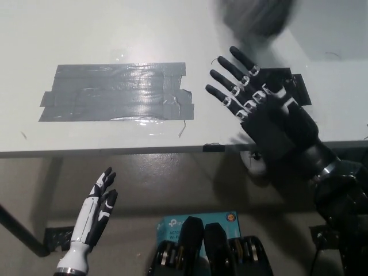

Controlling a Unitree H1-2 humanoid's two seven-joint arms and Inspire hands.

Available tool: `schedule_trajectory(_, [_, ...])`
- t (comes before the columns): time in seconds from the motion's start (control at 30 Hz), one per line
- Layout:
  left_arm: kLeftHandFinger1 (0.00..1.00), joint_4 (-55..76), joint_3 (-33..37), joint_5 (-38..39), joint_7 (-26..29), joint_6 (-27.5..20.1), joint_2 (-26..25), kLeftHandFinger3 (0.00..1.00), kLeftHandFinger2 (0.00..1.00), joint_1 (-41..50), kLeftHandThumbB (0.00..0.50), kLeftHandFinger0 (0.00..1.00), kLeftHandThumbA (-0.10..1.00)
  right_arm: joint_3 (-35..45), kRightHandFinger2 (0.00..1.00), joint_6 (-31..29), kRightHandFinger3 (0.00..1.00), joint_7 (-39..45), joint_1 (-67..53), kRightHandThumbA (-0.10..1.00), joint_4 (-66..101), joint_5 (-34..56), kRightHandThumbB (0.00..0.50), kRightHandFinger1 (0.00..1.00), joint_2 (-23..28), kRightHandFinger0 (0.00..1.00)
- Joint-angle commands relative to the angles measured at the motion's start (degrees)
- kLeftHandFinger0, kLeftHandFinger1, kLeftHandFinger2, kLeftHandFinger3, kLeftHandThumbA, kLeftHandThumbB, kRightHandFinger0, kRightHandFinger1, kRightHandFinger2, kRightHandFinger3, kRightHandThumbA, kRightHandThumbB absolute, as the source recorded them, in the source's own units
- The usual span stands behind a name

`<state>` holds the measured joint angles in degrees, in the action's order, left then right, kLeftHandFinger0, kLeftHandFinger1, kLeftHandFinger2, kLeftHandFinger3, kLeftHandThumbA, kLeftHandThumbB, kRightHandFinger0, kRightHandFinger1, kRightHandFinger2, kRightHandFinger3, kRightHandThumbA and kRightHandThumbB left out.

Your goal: A grey duster is kept infront of the robot in the middle of the table and the robot extends its right arm to grab the duster, picks it up and hands it to a person

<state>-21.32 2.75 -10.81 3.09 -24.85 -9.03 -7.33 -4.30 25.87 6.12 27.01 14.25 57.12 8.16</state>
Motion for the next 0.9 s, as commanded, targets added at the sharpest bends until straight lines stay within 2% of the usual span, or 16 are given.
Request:
schedule_trajectory(0.0, [1.00, 1.8, -0.3, 0.2, -0.2, -1.9, -0.8, 1.00, 1.00, -1.2, 0.230, 0.92, 0.97, 0.9, 1.00, -5.9, 1.00, 4.6, -2.7, 1.00, 3.2, -7.6, 0.483, 1.00, 1.5, 1.00])
schedule_trajectory(0.27, [1.00, 1.7, -0.2, 0.5, -0.1, -2.1, -1.0, 1.00, 1.00, -1.2, 0.225, 0.93, 0.98, 2.7, 1.00, -10.1, 1.00, 5.0, -10.6, 1.00, 4.6, -13.0, 0.421, 1.00, 1.3, 1.00])
schedule_trajectory(0.4, [1.00, 1.6, 0.0, 0.5, 0.1, -2.1, -1.1, 1.00, 1.00, -0.7, 0.224, 0.93, 0.98, 4.0, 1.00, -12.1, 1.00, 7.3, -15.1, 1.00, 1.1, -13.6, 0.376, 1.00, 1.1, 1.00])
schedule_trajectory(0.5, [1.00, 1.8, 0.0, 0.4, 0.0, -2.1, -1.1, 1.00, 1.00, -0.3, 0.222, 0.93, 0.99, 4.5, 1.00, -14.4, 1.00, 7.6, -17.3, 1.00, -2.6, -16.4, 0.363, 1.00, 0.9, 1.00])
schedule_trajectory(0.57, [1.00, 1.6, 0.1, 0.5, 0.0, -2.1, -1.0, 1.00, 1.00, -0.2, 0.221, 0.93, 0.99, 4.7, 1.00, -17.6, 1.00, 7.2, -18.3, 1.00, -7.2, -20.3, 0.339, 1.00, 0.8, 1.00])
schedule_trajectory(0.67, [1.00, 1.8, 0.2, 0.4, 0.0, -2.1, -0.8, 1.00, 1.00, 0.1, 0.221, 0.94, 0.99, 4.4, 1.00, -19.8, 1.00, 6.6, -18.8, 1.00, -10.6, -24.0, 0.335, 1.00, 0.8, 1.00])
schedule_trajectory(0.7, [1.00, 2.0, 0.4, 0.3, 0.2, -2.1, -0.7, 1.00, 1.00, 0.4, 0.221, 0.94, 0.99, 4.1, 1.00, -21.6, 1.00, 6.1, -19.0, 0.93, -12.7, -26.3, 0.337, 1.00, 0.8, 1.00])
schedule_trajectory(0.83, [1.00, 2.4, 0.8, -0.2, 0.4, -2.1, -0.4, 1.00, 1.00, 0.9, 0.214, 0.93, 0.98, 2.3, 1.00, -26.2, 1.00, 5.3, -19.2, 0.90, -17.8, -33.5, 0.294, 1.00, 1.6, 1.00])
schedule_trajectory(0.87, [1.00, 2.5, 0.9, -0.4, 0.3, -2.1, -0.3, 1.00, 1.00, 0.9, 0.214, 0.93, 0.98, 1.2, 1.00, -27.4, 1.00, 4.8, -19.3, 0.90, -18.5, -36.8, 0.311, 1.00, 2.3, 1.00])
